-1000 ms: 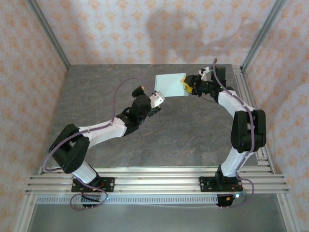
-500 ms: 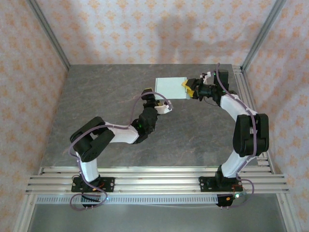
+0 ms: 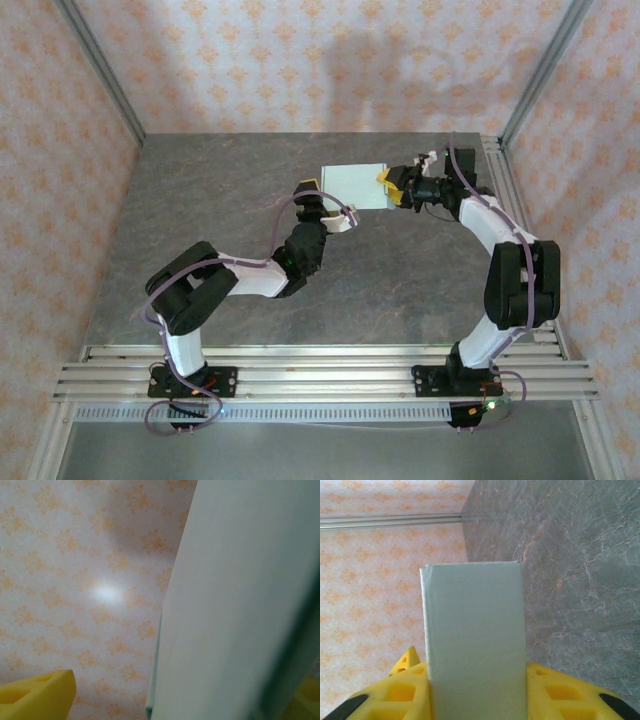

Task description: Fold the paper box

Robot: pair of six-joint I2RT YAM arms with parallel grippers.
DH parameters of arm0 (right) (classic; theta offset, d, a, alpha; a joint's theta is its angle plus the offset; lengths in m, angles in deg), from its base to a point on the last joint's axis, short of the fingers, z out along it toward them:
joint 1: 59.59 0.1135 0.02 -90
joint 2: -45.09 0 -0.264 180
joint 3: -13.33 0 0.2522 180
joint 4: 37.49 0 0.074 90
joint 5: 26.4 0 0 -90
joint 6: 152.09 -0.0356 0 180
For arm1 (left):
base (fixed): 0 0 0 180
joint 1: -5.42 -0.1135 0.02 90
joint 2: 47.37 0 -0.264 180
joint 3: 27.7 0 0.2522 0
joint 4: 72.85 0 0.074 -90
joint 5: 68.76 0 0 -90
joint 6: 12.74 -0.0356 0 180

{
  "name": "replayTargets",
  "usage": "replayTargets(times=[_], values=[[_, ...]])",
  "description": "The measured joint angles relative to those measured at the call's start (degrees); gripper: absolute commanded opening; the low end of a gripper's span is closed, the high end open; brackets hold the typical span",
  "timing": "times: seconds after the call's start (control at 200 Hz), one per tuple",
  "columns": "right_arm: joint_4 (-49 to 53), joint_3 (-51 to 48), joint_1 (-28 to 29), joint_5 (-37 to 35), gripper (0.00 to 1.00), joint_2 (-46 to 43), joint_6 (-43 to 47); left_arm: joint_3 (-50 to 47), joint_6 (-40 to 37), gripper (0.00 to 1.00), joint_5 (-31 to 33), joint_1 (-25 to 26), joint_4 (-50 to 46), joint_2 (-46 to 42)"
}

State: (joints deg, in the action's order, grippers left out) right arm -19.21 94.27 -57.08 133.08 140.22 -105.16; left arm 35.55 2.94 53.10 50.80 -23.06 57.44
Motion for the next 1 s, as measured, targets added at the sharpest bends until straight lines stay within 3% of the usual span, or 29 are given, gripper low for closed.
replayTargets(times=[0.345, 0.621, 0.726, 0.791, 0.906, 1.001], values=[[-2.14, -1.42, -0.33, 0.44, 0.39, -0.92, -1.33, 0.37, -0.74, 0.61, -1.70, 0.00, -0.44, 0.59], [-2.82, -1.42, -0.31, 0.85, 0.40, -0.92, -1.73, 0.39, -1.36, 0.37, -2.27, 0.00, -1.97, 0.59], [-2.84, -1.42, -0.33, 0.83, 0.42, -0.92, -2.03, 0.55, -1.42, 0.37, -2.23, 0.00, -2.47, 0.59], [-2.91, -1.42, -0.33, 0.81, 0.49, -0.92, -2.25, 0.63, -1.22, 0.37, -2.23, 0.00, -2.69, 0.59], [-3.58, -1.66, -0.31, 0.76, 0.72, -1.01, -1.97, 0.96, -0.55, 0.36, -2.19, 0.00, -4.52, 0.59], [-4.39, -2.32, -0.26, -0.57, 0.81, -1.60, -1.97, 1.49, 1.40, 0.36, -1.77, 0.00, -8.24, 0.52]])
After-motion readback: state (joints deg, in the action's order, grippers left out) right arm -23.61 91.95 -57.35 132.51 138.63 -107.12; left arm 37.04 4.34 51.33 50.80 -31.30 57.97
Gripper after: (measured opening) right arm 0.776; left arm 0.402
